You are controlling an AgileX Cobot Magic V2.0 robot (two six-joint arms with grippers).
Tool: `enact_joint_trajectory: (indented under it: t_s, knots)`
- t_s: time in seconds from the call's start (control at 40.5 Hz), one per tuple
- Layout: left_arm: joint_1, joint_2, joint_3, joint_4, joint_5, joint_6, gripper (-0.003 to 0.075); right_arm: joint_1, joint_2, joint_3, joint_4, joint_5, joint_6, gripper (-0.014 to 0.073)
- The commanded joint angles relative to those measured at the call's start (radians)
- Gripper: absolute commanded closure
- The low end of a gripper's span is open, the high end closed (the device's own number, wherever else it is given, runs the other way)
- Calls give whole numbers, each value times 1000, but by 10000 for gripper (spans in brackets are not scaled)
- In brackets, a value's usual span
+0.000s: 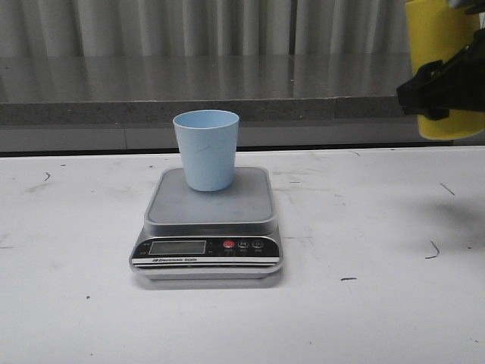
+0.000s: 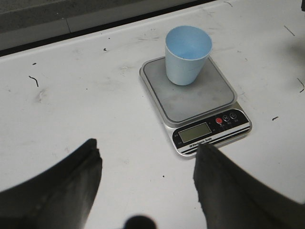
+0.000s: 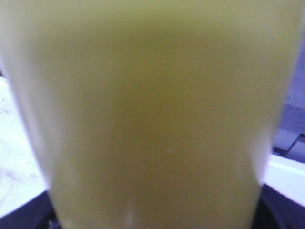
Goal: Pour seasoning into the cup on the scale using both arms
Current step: 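Turn the bottle upright and lower it back to its spot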
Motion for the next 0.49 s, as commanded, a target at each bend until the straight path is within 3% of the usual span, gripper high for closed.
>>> enact_joint_trajectory:
  t_s: [0.0, 0.198, 0.469]
  knots:
    - [-4, -1, -25, -2, -70, 0, 300, -9, 21, -18, 23, -233, 18, 232]
    - [-4, -1, -25, -2, -70, 0, 299, -9, 139, -20, 24, -425, 87, 232]
    - [-4, -1, -25, -2, -70, 0, 299, -9, 283, -52, 17, -500, 96, 232]
